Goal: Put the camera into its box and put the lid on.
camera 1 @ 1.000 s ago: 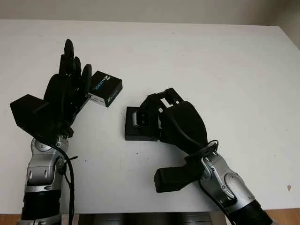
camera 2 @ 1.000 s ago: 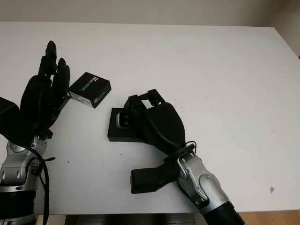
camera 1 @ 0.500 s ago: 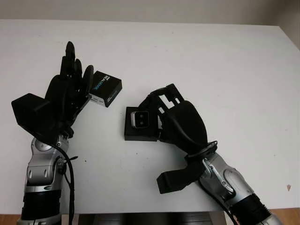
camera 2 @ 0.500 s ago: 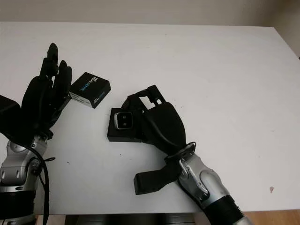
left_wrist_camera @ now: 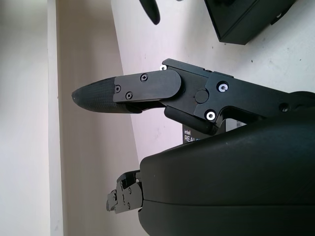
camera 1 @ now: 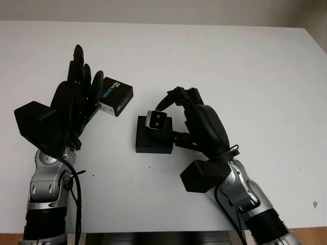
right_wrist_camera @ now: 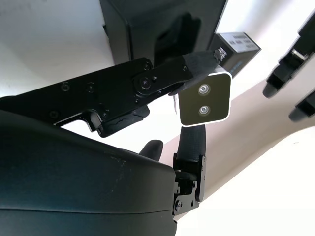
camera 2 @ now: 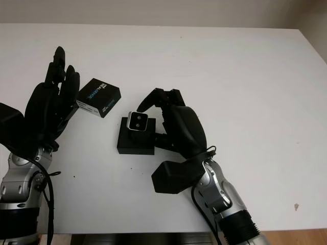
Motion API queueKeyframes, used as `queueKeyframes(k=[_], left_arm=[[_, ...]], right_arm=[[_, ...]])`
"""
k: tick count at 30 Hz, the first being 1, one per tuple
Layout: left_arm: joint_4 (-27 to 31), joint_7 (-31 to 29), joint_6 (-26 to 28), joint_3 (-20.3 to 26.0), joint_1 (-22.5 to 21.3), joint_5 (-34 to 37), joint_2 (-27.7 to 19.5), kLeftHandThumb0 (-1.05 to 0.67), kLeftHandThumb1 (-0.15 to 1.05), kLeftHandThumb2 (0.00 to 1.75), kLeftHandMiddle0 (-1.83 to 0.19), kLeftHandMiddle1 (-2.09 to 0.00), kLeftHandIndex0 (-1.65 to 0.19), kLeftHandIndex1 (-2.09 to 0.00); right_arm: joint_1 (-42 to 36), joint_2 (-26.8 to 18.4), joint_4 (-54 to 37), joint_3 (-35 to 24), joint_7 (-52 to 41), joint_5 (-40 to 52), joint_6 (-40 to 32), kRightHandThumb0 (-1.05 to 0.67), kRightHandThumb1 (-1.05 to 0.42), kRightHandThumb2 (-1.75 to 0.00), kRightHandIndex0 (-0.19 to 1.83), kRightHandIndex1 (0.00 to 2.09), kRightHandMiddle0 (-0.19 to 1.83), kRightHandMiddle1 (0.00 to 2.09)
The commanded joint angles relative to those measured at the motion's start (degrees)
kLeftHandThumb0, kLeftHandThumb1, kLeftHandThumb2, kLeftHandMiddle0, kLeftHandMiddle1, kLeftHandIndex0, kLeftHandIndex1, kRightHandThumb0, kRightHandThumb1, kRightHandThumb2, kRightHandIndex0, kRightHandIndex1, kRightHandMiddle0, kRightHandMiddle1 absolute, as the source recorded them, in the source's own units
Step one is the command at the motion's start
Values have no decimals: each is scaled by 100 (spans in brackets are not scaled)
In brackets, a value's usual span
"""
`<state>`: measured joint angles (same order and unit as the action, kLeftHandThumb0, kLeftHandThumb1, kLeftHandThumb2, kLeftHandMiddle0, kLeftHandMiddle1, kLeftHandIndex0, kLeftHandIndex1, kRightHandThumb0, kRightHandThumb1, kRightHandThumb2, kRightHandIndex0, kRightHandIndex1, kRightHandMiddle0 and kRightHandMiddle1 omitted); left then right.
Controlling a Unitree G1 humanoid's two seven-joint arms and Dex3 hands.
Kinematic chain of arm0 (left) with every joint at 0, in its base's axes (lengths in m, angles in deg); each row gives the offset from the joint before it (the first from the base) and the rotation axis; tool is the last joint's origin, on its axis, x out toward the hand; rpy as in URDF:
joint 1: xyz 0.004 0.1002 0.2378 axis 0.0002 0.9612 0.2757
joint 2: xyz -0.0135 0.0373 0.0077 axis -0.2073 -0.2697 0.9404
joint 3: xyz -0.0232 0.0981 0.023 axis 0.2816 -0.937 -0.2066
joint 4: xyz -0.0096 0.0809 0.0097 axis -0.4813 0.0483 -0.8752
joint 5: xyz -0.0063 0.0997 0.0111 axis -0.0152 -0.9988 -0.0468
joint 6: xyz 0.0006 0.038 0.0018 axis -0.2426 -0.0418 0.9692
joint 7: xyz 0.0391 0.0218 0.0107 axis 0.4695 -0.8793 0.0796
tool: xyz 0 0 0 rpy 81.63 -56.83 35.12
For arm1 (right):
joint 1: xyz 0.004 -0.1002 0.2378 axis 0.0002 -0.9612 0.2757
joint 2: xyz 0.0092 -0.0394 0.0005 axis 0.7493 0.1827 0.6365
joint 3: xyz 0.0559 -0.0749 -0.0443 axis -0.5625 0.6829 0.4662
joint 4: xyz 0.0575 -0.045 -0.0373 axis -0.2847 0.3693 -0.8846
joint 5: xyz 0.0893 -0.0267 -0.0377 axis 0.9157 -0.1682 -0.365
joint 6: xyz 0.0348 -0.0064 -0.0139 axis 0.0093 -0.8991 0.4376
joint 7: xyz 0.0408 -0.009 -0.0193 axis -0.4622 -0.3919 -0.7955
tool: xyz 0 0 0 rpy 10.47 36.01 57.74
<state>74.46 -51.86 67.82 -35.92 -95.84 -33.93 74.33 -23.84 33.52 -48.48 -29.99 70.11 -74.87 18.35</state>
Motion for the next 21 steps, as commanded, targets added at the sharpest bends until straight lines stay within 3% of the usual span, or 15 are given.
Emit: queueKeyframes(k=[1,12,21], left_arm=[[60,-11,-78,-20,57,-16,10,-72,105,50,19,0,19,0],[90,43,7,-29,45,-13,61,-72,105,48,19,0,19,0],[73,44,-3,-47,13,5,104,-73,105,49,19,0,19,0]], right_arm=[[54,56,-264,-146,-181,235,-78,-32,-104,-8,-7,105,12,192],[156,-49,-1076,-511,-1833,1230,-1310,-38,-105,-13,-5,93,13,191],[598,-295,-1319,-657,-2994,1680,-2642,-46,-105,-11,13,56,23,195]])
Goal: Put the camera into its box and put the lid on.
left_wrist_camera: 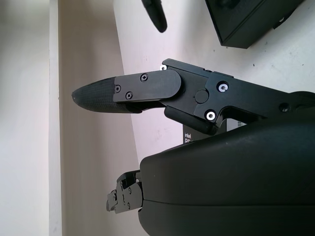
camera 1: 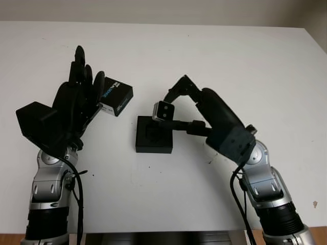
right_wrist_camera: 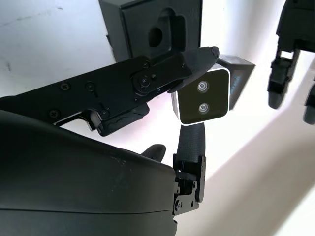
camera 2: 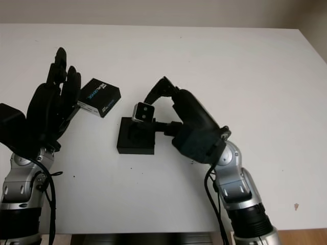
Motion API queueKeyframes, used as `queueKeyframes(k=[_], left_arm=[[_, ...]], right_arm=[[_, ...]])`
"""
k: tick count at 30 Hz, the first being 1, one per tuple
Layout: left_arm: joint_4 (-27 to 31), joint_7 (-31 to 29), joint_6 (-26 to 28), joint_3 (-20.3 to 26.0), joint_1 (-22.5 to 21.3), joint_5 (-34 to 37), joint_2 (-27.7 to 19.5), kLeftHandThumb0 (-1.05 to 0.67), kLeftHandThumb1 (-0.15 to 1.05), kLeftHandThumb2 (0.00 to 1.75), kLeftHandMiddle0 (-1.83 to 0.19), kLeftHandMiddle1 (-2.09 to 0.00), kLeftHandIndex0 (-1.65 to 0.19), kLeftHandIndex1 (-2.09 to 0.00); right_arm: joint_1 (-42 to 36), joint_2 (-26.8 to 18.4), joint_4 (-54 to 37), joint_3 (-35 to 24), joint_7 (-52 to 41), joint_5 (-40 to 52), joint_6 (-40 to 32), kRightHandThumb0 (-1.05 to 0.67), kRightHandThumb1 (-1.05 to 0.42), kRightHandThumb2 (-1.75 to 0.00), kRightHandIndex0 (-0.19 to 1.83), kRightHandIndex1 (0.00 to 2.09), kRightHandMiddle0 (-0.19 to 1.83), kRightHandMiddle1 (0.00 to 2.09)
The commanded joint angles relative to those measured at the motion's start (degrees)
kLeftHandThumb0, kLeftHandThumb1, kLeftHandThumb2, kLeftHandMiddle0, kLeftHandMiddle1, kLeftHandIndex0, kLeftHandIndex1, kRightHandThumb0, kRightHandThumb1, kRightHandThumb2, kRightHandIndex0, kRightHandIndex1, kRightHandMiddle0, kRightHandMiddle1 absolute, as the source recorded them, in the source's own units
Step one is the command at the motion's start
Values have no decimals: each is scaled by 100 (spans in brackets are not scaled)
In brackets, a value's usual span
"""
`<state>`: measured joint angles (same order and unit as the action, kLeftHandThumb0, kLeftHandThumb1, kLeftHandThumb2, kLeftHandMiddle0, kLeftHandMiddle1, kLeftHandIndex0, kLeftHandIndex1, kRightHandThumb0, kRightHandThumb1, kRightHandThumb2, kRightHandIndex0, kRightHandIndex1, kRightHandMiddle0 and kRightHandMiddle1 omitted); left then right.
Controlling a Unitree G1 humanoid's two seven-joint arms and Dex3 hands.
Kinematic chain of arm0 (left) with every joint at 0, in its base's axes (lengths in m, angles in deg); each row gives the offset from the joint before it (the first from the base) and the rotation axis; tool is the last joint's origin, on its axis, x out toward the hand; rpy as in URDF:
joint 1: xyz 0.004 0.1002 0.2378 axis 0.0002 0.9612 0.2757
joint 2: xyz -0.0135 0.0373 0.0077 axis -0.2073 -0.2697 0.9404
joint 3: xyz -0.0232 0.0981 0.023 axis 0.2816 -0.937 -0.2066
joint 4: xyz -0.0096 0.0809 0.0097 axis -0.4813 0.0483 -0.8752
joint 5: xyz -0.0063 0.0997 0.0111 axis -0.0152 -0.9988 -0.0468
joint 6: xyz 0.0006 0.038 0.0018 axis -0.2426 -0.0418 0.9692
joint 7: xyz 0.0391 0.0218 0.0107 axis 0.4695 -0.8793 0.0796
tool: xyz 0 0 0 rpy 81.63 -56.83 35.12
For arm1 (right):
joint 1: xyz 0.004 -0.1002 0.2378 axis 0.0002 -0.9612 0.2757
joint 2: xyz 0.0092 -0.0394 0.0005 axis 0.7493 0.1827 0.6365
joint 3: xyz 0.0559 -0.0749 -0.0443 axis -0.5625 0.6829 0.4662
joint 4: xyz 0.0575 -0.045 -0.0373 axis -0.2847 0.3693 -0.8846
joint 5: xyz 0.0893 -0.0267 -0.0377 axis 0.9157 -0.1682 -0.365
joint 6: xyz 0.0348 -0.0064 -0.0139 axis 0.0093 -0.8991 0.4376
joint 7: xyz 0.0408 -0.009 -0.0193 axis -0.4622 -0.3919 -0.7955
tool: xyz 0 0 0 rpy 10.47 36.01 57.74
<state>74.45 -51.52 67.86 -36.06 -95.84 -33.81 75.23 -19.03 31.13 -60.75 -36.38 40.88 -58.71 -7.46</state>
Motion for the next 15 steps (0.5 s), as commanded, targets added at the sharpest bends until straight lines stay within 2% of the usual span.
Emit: queueKeyframes(k=[1,15], left_arm=[[72,17,-26,-38,9,-17,22,-73,105,49,19,0,19,0],[69,55,-23,-37,-13,31,127,-71,105,49,19,0,19,0]], right_arm=[[161,-84,-51,-15,-150,100,-87,-46,-105,-10,15,54,24,194],[577,-232,258,140,-551,120,-238,-48,-103,-5,25,43,37,188]])
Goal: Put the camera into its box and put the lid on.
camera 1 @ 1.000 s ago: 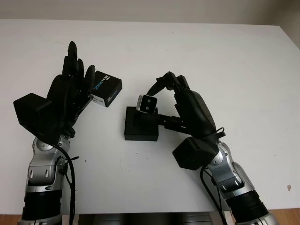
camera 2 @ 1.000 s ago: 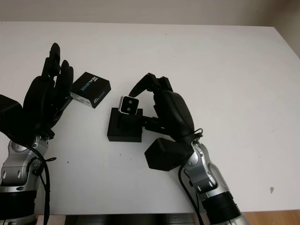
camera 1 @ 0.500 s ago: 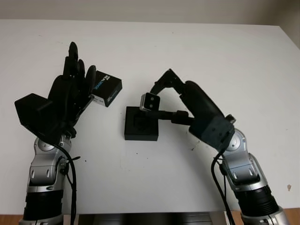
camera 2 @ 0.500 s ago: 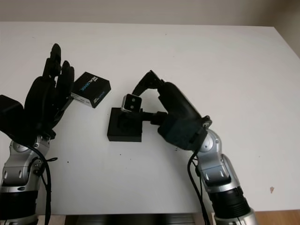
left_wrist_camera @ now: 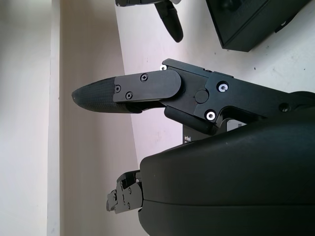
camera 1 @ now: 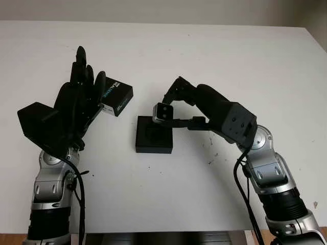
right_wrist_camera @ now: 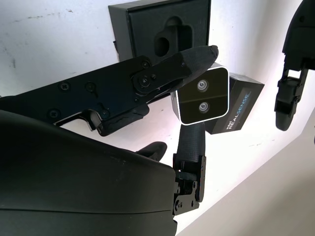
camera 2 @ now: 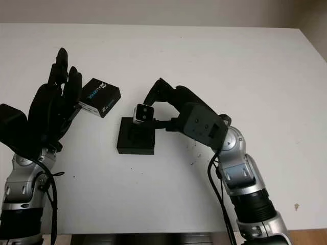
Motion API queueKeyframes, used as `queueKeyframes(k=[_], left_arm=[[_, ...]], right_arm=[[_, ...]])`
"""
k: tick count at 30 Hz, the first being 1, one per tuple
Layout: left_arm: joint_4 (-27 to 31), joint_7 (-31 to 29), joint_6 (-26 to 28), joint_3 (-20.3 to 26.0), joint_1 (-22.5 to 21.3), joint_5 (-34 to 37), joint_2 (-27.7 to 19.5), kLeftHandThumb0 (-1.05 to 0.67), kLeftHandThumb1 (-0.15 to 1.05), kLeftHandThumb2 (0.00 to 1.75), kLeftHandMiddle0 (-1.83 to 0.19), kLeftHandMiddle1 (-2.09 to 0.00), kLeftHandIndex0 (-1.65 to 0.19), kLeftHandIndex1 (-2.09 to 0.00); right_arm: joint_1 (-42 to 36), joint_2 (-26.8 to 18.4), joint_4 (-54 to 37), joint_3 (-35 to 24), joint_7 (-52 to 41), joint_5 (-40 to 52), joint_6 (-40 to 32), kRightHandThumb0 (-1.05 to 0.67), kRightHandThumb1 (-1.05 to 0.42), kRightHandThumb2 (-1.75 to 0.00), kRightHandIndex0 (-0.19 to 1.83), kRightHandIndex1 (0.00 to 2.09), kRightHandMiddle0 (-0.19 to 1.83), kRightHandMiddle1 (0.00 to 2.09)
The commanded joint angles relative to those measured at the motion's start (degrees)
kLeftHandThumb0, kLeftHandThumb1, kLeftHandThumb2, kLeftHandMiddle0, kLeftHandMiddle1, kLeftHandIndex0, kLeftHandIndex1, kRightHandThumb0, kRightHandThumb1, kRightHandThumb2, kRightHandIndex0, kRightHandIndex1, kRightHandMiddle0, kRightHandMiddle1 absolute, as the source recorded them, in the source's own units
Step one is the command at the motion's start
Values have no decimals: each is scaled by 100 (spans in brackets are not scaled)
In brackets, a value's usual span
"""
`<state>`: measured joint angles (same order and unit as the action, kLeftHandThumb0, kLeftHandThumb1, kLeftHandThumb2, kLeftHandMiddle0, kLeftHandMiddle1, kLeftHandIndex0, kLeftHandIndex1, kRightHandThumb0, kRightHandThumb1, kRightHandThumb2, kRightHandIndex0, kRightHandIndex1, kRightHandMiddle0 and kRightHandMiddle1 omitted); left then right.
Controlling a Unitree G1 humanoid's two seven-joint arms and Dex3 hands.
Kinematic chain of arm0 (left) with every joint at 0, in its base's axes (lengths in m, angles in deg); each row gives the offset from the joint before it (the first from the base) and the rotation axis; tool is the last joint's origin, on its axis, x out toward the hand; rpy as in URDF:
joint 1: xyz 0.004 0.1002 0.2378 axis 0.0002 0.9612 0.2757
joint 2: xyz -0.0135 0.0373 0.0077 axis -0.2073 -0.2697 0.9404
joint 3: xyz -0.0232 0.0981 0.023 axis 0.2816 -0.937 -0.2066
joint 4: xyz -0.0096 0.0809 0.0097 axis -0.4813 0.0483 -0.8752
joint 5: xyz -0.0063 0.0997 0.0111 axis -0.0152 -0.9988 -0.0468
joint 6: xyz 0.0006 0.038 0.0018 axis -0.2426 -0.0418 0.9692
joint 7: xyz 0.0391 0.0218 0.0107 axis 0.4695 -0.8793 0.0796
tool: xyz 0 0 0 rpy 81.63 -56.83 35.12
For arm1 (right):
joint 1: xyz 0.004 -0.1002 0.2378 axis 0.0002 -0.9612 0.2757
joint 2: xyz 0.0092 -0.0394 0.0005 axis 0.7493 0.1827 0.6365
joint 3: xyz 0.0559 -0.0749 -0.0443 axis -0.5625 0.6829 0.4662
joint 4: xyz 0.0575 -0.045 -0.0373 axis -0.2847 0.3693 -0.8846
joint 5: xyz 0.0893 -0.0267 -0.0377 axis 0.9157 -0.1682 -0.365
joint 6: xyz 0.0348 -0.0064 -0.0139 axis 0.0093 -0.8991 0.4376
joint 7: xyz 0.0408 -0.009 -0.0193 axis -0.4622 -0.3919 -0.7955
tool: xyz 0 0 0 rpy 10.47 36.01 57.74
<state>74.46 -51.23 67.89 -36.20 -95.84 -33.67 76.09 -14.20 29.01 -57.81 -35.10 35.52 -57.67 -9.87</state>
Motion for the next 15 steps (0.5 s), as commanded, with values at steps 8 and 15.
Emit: queueKeyframes(k=[8,15], left_arm=[[94,58,7,-11,-7,43,80,-70,105,47,19,0,19,0],[98,21,-25,-24,-6,76,77,-70,105,48,19,0,19,0]], right_arm=[[28,95,-137,79,46,52,-170,-49,-102,-5,25,40,40,191],[-138,160,-325,134,103,41,-264,-49,-104,-6,24,38,36,197]])
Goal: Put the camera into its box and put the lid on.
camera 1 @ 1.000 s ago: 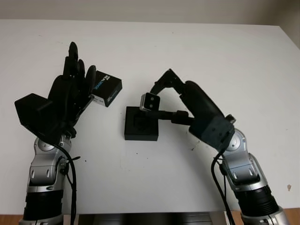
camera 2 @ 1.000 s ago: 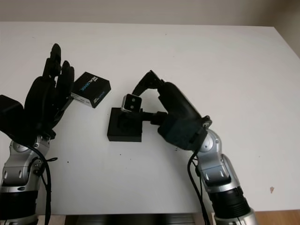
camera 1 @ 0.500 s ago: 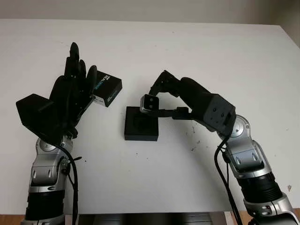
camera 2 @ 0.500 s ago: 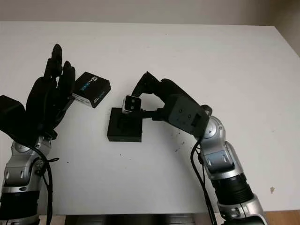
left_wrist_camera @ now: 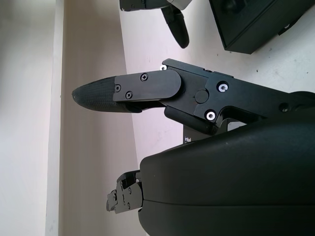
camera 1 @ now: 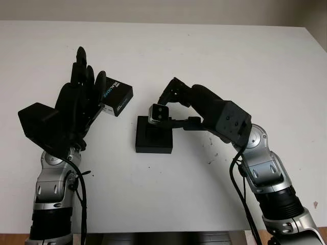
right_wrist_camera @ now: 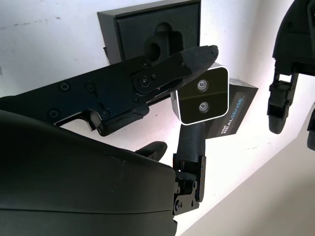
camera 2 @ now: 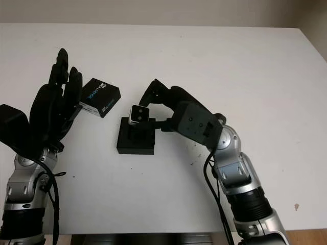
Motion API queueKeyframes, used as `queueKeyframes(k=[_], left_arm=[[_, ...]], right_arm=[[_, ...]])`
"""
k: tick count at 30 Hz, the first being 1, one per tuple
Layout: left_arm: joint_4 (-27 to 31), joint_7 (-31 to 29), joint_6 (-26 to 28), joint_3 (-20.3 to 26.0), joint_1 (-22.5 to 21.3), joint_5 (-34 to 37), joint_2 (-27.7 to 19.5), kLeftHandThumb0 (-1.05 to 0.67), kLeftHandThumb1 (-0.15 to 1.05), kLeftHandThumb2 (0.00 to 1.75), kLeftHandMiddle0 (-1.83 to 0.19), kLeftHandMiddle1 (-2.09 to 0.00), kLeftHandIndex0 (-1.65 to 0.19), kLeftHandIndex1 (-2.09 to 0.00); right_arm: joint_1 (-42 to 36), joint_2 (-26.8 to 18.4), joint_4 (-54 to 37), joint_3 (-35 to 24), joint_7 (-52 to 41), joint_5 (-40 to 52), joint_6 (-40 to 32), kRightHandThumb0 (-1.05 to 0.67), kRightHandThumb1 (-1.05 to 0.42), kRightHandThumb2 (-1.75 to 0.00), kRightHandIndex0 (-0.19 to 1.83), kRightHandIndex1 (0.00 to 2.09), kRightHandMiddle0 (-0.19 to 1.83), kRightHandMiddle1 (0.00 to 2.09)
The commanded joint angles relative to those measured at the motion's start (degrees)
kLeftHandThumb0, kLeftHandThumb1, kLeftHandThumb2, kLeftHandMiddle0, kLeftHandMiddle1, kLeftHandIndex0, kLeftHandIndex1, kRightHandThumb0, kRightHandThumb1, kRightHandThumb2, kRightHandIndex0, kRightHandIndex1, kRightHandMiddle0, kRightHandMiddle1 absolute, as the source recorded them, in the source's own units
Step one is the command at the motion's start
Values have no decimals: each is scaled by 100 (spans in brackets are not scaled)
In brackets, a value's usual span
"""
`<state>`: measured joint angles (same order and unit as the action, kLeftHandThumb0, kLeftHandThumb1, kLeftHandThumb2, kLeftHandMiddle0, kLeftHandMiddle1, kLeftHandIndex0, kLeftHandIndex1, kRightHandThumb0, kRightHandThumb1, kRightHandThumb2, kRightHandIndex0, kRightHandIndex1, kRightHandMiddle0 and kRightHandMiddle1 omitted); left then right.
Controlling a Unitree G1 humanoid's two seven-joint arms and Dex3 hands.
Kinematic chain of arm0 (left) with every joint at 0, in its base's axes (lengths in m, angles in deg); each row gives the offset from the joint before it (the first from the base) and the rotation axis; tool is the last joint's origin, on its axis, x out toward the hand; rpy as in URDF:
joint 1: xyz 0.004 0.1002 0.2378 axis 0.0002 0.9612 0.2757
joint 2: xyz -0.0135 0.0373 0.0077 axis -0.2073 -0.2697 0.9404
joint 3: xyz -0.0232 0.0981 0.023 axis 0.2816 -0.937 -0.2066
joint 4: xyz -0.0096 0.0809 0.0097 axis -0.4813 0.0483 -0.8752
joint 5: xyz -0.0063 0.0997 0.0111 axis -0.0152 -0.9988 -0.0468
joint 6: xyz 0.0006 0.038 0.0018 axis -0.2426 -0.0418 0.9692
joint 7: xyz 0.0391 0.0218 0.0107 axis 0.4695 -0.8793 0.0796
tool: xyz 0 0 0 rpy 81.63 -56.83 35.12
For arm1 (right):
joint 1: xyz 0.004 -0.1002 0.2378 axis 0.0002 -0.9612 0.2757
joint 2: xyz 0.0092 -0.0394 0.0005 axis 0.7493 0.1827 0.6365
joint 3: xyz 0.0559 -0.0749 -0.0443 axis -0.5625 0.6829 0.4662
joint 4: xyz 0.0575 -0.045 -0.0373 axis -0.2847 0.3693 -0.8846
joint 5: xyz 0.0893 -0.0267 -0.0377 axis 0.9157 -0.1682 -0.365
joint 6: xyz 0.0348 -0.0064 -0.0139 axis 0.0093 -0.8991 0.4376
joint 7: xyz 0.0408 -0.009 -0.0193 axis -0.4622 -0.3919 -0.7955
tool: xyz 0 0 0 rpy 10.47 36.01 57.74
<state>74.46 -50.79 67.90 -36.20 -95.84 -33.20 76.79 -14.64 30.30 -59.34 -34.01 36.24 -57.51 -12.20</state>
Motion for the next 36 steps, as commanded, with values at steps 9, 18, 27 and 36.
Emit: queueKeyframes(k=[9,18,27,36], left_arm=[[152,88,73,-26,-23,11,44,-72,105,45,19,0,19,0],[194,58,103,-35,-7,14,16,-72,105,46,19,0,19,0],[201,80,141,-15,-19,64,53,-72,105,45,19,0,19,0],[208,90,103,-24,11,49,52,-71,105,45,19,0,19,0]], right_arm=[[-308,11,-493,71,47,-20,-302,-46,-104,-6,24,36,31,196],[-386,-15,-608,157,60,-140,-451,-43,-104,-5,25,34,27,199],[-365,-26,-417,227,96,-201,-396,-43,-103,-5,26,33,27,203],[-274,-32,-138,301,128,-320,-243,-44,-104,-6,25,32,26,201]])
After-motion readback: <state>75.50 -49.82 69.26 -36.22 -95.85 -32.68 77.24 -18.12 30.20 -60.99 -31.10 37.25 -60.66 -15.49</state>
